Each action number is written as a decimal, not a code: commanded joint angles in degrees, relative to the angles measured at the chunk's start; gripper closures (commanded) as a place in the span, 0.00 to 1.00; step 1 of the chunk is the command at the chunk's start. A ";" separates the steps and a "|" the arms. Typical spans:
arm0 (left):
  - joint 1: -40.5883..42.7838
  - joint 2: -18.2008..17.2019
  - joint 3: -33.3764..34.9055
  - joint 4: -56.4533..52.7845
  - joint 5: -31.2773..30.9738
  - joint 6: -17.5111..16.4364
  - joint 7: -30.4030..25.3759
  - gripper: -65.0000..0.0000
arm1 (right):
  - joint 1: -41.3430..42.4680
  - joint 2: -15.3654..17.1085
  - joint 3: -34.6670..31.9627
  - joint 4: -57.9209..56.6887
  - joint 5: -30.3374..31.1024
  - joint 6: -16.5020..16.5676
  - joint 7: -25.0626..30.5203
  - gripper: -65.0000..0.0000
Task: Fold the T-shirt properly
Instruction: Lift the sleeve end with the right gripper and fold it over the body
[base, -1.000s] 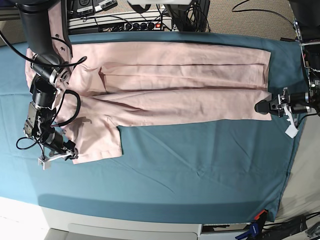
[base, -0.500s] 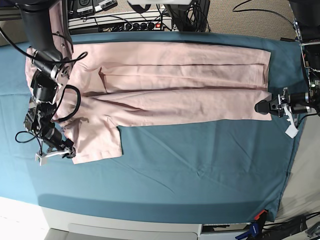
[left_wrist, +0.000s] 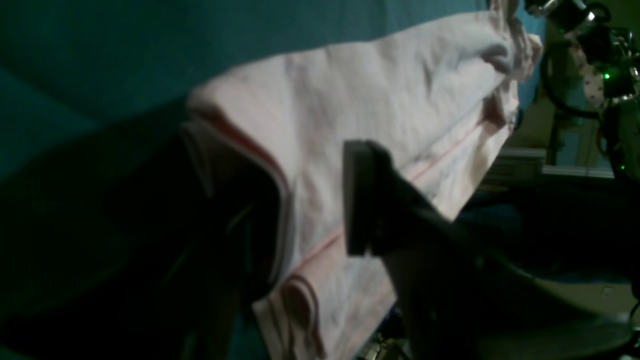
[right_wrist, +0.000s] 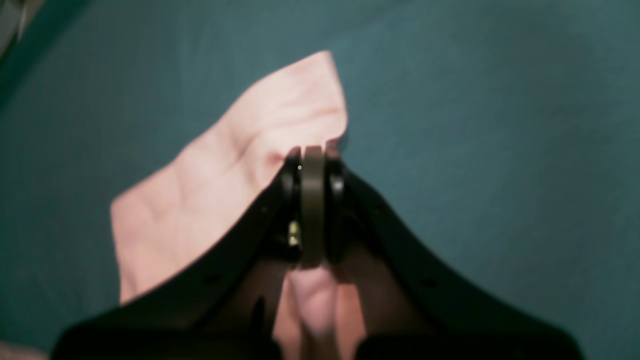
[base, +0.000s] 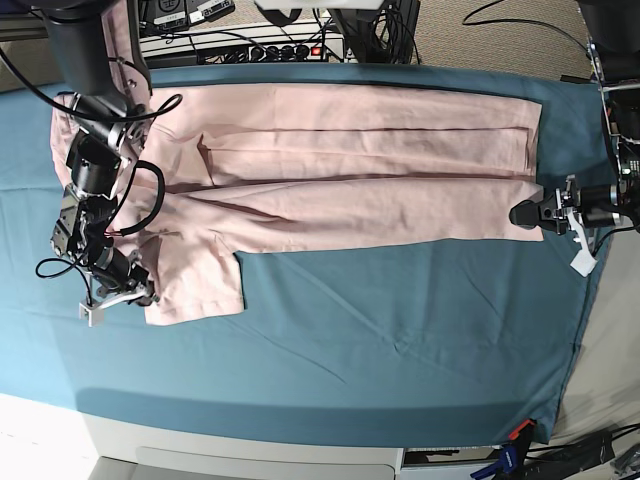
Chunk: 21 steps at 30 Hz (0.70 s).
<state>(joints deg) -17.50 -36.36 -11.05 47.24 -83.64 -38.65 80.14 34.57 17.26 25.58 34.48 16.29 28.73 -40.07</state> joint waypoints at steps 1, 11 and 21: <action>-1.25 -1.27 -0.37 0.76 -1.36 -0.22 -0.14 0.72 | 0.70 0.52 -0.11 2.60 0.09 1.11 -2.40 1.00; -1.25 -1.27 -0.37 0.76 -1.36 -0.22 -0.14 0.72 | -10.49 0.52 -0.15 31.98 19.43 7.37 -21.22 1.00; -1.27 -1.27 -0.37 0.76 -1.36 -0.22 -0.14 0.72 | -30.36 0.52 -6.40 53.62 28.83 9.01 -26.77 1.00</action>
<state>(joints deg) -17.50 -36.36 -11.05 47.33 -83.68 -38.70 80.14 3.20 16.95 18.92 87.18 43.64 37.28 -67.68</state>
